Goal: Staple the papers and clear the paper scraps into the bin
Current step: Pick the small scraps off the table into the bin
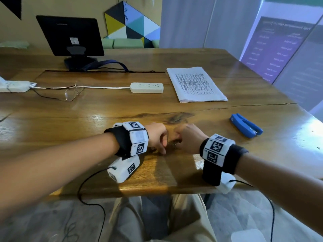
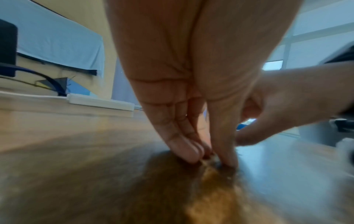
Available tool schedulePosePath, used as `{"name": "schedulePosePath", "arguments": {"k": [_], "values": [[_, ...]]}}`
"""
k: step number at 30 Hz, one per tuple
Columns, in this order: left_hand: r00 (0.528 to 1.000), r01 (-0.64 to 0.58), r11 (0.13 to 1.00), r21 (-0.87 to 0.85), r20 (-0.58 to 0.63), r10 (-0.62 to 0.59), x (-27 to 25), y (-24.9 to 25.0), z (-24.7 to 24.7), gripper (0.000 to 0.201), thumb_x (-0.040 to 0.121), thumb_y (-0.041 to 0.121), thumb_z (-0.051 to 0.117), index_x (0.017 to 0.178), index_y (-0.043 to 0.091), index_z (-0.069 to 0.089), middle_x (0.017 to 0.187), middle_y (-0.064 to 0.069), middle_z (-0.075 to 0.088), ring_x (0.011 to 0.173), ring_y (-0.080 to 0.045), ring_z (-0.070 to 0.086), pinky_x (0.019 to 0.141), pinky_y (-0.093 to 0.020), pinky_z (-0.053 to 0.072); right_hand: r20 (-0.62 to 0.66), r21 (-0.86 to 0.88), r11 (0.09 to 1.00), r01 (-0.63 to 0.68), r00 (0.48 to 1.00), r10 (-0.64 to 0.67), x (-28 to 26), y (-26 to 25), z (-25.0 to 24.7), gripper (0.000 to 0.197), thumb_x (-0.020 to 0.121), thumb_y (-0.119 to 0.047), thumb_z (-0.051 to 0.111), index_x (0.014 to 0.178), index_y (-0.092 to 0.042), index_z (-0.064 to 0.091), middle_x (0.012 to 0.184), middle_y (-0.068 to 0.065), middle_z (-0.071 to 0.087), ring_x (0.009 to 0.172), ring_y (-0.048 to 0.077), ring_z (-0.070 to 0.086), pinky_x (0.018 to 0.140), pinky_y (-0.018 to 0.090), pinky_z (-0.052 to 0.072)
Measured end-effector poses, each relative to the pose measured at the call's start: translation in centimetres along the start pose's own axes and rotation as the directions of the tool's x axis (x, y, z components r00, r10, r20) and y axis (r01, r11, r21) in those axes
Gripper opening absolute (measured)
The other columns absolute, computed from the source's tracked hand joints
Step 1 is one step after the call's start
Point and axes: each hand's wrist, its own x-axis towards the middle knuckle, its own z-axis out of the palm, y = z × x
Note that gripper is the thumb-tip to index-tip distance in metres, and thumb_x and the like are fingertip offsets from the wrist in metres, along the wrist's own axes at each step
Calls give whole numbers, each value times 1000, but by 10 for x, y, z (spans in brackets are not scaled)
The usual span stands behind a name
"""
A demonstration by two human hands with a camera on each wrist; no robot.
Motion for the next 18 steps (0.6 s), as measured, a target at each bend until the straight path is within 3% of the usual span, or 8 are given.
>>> {"name": "schedulePosePath", "arguments": {"k": [3,5,7,10,12,14,18], "values": [[999,22,992,-123,30,-19,10,-1,-8,15,71,15,81,81,8,72,71,-2,67,50,-6,59,49,-13,52,21,43,999,6,1000,-6,7,-8,0,4,80,-16,63,82,-19,65,98,4,66,94,21,61,87,31,50],[1000,24,986,-166,19,-21,9,-5,-12,13,71,13,81,80,8,72,69,-1,66,51,-7,61,49,-12,54,29,116,992,-49,999,46,8,0,-7,13,77,-12,65,81,-25,67,90,-5,64,87,14,60,87,28,52],[999,36,983,-182,-9,-39,5,-11,-14,15,71,15,80,82,9,71,71,1,65,55,-7,61,49,-11,52,-1,152,988,-31,1000,32,5,12,-15,15,76,-10,65,85,-20,70,87,-6,65,81,9,57,83,23,49],[997,69,985,-160,-32,-75,2,-18,-12,24,71,20,80,89,10,69,76,3,65,58,-9,62,47,-11,48,102,49,999,21,994,-26,-3,19,-18,26,76,-19,72,101,-21,65,97,-7,58,91,9,53,82,20,39],[996,79,986,-145,-31,-84,2,-20,-9,28,71,20,80,94,8,68,80,1,66,59,-10,62,47,-11,47,169,-57,996,71,984,-60,-3,14,-14,39,80,-27,69,116,-18,58,113,-2,57,106,15,52,92,25,41],[996,76,988,-134,-31,-81,4,-18,-8,30,70,19,81,95,6,68,83,-2,68,63,-15,64,52,-15,48,207,-151,978,142,972,-110,-3,4,-6,50,88,-23,59,135,-15,45,133,5,49,122,20,47,105,32,39],[997,62,994,-94,-30,-65,5,-16,-8,31,69,18,82,94,6,69,81,-1,67,76,-20,66,64,-24,53,240,-260,919,295,942,-234,-7,-11,8,39,94,-10,44,133,-11,46,137,8,44,122,20,45,101,35,44]]}}
